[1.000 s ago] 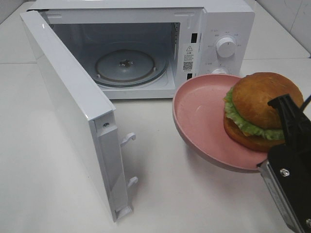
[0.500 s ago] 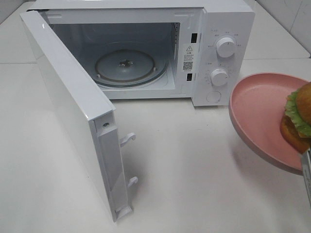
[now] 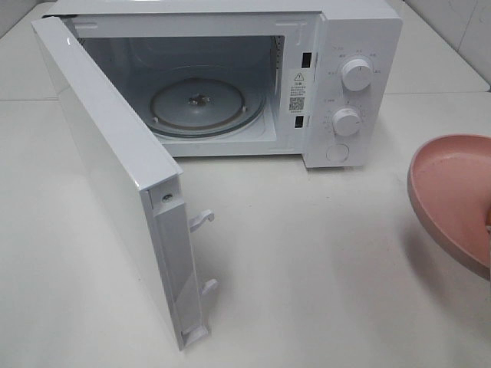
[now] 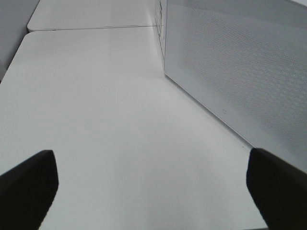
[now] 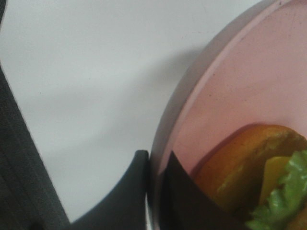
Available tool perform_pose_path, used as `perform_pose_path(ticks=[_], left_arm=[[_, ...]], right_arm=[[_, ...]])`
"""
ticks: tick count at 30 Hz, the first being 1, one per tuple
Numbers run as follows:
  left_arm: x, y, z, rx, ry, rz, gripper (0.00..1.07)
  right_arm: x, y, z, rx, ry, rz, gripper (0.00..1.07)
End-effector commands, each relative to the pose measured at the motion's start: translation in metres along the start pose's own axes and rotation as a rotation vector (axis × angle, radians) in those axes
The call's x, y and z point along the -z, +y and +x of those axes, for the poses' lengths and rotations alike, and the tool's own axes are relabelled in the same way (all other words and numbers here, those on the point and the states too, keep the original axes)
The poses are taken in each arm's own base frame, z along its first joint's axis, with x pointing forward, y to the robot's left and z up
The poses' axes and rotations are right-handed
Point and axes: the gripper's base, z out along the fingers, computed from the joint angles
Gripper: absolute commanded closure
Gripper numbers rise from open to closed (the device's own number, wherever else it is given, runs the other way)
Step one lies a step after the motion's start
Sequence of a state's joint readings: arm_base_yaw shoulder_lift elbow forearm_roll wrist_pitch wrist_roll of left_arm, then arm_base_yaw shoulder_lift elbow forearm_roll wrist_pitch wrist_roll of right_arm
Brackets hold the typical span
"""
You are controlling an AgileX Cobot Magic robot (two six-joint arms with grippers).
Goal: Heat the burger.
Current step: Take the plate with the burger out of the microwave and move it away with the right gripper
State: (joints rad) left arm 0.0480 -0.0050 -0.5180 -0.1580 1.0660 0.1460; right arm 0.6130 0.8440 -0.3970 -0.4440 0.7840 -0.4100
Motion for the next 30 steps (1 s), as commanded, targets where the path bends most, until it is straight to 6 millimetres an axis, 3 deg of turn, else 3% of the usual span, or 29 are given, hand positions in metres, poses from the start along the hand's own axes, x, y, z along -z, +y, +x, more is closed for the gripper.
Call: perform_pose_path(ticks=[1,14,30], left_arm=[[0.0,-0.001,0.001,0.011,0.002,0.004,0.06],[0.0,-0.001,0.001,0.011,0.002,0.004,0.06],[0.0,-0.001,0.001,0.011,0.002,0.004,0.06]], right_arm=[[0.003,-0.007,0.005,-0.086,0.042,0.073,1.07],[-0.006,-0.014,0.007,-0.261,0.138,0.138,1.06],[-0.038,-0.022,-0.011,-0.507,0.293,0.128,1.06]])
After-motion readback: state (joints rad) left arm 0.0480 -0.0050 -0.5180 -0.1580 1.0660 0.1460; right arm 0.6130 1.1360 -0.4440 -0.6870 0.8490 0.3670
